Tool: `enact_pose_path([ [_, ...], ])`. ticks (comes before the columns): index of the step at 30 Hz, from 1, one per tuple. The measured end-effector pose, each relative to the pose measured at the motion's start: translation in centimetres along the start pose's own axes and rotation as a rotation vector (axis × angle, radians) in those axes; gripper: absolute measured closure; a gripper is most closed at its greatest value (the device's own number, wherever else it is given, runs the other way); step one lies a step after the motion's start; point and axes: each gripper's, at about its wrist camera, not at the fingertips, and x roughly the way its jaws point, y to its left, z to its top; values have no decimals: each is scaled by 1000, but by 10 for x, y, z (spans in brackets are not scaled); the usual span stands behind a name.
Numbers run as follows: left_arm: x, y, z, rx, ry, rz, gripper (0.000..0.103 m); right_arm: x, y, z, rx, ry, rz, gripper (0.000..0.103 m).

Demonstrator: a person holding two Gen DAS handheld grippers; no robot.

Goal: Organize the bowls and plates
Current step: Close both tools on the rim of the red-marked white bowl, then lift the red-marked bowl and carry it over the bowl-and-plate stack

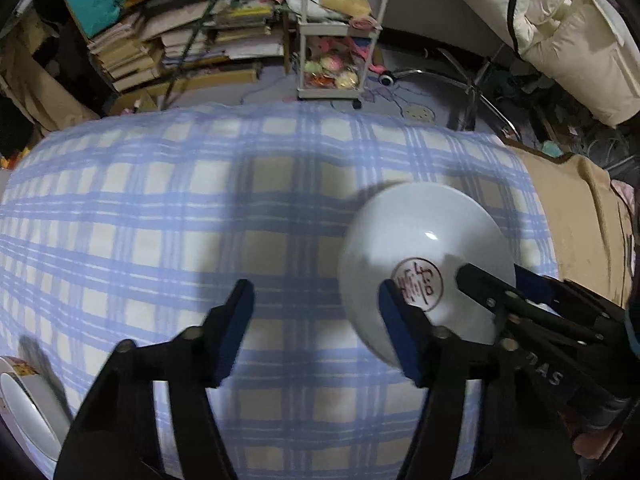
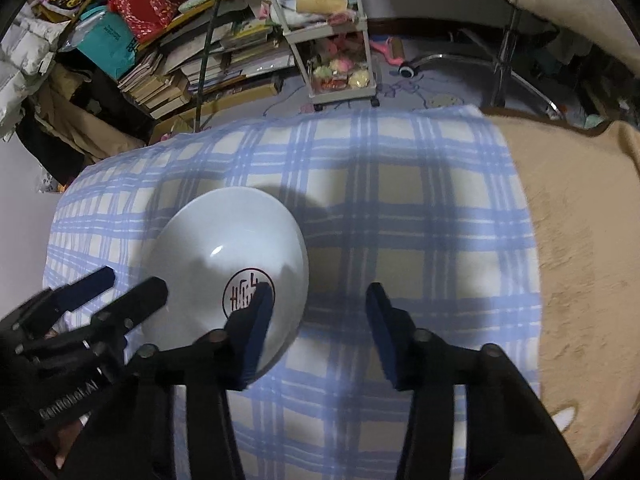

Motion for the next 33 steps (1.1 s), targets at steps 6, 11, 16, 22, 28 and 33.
enact_pose_path([
  [6, 14, 7, -1, -81, 83, -123, 94, 5, 9, -3, -9, 13, 48, 86],
  [11, 7, 8, -11, -50, 64, -84, 94, -1, 18, -8, -20, -11, 19, 88],
  [16, -7, 26, -20, -70, 68, -58, 94, -6, 36, -19, -31, 1, 51, 88],
  [22, -42, 46, -30, -63, 24, -12, 94, -21, 72, -30, -101, -15, 54, 88],
  [28, -84, 75, -40, -92, -19, 6, 94, -42, 109, -42, -120, -38, 91, 88],
  [33, -121, 97, -50, -92, -64, 59, 94, -58, 142, -58, -118, -69, 132, 88],
])
